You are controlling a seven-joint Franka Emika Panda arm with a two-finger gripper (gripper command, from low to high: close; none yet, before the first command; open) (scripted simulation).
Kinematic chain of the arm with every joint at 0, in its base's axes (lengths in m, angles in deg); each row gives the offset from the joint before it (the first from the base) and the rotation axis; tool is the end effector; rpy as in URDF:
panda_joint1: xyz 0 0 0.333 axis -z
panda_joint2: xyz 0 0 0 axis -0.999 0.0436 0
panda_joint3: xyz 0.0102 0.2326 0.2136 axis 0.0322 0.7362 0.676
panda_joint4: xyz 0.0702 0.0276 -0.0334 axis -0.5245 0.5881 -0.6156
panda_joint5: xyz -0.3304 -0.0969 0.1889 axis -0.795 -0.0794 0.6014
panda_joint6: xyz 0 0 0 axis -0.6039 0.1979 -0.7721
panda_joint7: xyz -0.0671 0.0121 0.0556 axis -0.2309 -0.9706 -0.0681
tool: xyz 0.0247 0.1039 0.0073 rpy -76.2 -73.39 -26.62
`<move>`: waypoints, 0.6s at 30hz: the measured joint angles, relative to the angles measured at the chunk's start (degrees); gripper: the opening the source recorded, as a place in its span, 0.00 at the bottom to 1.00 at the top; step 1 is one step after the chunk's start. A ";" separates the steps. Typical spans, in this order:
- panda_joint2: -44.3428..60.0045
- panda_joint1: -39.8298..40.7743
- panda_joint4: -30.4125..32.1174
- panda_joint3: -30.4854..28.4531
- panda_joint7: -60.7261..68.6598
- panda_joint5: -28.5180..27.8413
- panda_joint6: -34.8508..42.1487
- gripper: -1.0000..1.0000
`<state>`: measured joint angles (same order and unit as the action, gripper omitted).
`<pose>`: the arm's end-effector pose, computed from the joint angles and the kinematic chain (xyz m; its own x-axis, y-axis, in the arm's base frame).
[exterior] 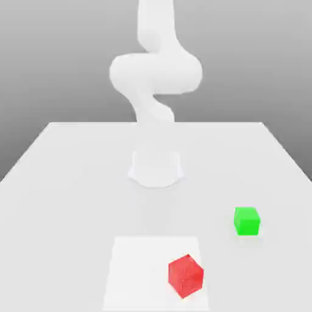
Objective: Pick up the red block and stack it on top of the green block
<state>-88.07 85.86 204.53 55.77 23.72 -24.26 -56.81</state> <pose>0.3813 0.0031 0.6684 0.5589 -0.6831 0.4700 -0.5010 -0.7299 -0.4650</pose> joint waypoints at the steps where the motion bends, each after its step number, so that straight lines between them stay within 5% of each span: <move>1: 2.26 -0.70 0.67 -0.37 1.17 0.20 -1.01 0.50; 18: 37.77 -7.75 11.27 -1.82 19.16 2.79 -16.88 0.50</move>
<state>-50.30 78.11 215.80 53.95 42.88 -21.47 -73.69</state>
